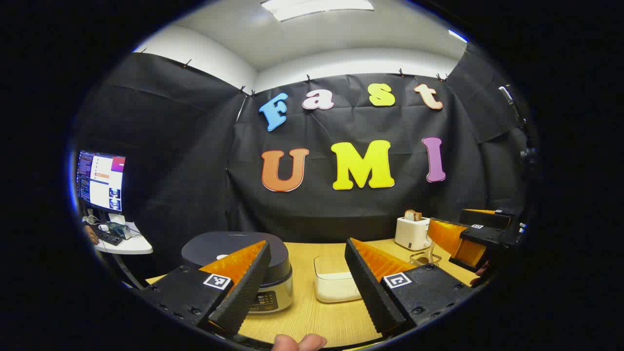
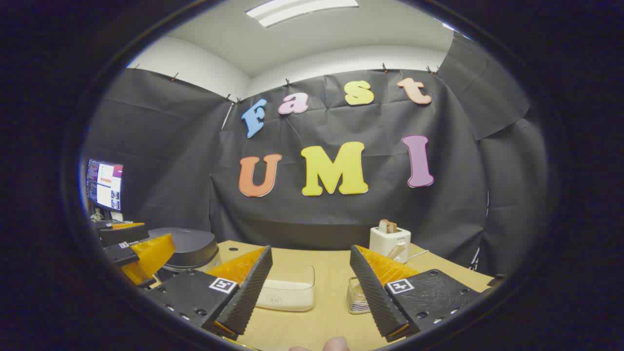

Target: Close the left gripper, press the button to open the rice cooker; take a wooden spoon from the chopstick holder with the right hand, scoop a spoonful of rice and pour it into the rice cooker, then put the wooden spoon back into the chopstick holder.

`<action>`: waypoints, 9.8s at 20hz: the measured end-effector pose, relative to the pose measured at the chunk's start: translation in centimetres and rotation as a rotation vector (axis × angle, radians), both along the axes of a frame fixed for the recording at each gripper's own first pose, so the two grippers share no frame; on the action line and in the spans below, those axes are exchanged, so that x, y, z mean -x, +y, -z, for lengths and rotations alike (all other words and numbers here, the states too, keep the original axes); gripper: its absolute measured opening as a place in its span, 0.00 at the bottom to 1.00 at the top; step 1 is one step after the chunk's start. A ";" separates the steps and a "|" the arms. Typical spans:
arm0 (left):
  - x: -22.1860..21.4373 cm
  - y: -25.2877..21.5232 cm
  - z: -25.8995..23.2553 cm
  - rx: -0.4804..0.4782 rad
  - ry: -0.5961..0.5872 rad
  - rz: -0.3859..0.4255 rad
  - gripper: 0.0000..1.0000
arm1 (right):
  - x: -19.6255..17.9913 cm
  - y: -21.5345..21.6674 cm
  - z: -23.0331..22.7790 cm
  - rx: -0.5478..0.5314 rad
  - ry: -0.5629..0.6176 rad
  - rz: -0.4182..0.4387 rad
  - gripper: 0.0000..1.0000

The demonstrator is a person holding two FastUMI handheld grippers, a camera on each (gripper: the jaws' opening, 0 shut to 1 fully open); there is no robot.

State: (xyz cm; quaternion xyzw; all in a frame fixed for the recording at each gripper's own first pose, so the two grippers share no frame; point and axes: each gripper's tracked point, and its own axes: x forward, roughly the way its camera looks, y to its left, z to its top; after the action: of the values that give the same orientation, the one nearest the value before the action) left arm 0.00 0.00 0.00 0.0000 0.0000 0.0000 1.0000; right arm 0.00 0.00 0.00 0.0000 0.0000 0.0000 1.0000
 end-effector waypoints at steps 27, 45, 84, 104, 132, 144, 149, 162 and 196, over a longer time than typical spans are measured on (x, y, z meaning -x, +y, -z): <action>-0.4 -0.5 0.6 -0.035 0.018 0.025 0.97 | -0.1 -0.1 -0.1 0.003 -0.028 0.003 0.96; 0.4 6.4 0.3 -0.059 0.130 -0.238 0.98 | -1.6 -4.3 1.7 0.004 -0.011 -0.040 0.96; -5.2 12.1 7.7 -0.004 0.721 -0.352 0.03 | -3.7 -10.2 3.6 -0.162 -0.016 -0.068 0.95; -11.7 10.0 -9.9 -0.038 0.066 -0.262 1.00 | -1.5 -12.4 1.1 -0.007 -0.053 0.041 0.96; -5.9 3.8 1.1 -0.015 0.064 -0.112 1.00 | -15.0 -17.6 13.7 -0.045 0.320 0.101 0.96; -5.3 4.9 1.7 -0.015 0.043 -0.126 1.00 | -19.2 -16.7 15.8 -0.193 0.387 0.094 0.24; -5.1 5.2 2.5 -0.003 0.057 -0.117 1.00 | -18.4 -15.2 14.6 -0.208 0.370 0.056 0.05; -3.3 7.6 2.7 -0.013 0.066 -0.106 1.00 | -18.0 -10.9 1.2 -0.071 0.147 0.071 0.05; -1.9 12.0 3.3 0.020 0.105 -0.084 1.00 | -22.5 13.9 16.5 0.050 0.466 -0.107 0.05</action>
State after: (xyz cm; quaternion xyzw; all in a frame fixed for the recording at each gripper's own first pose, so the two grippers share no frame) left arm 1.89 12.02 -3.30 -0.0101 0.0526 0.0421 0.9977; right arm 22.50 13.93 -16.51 -0.0247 0.2308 0.0530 0.9712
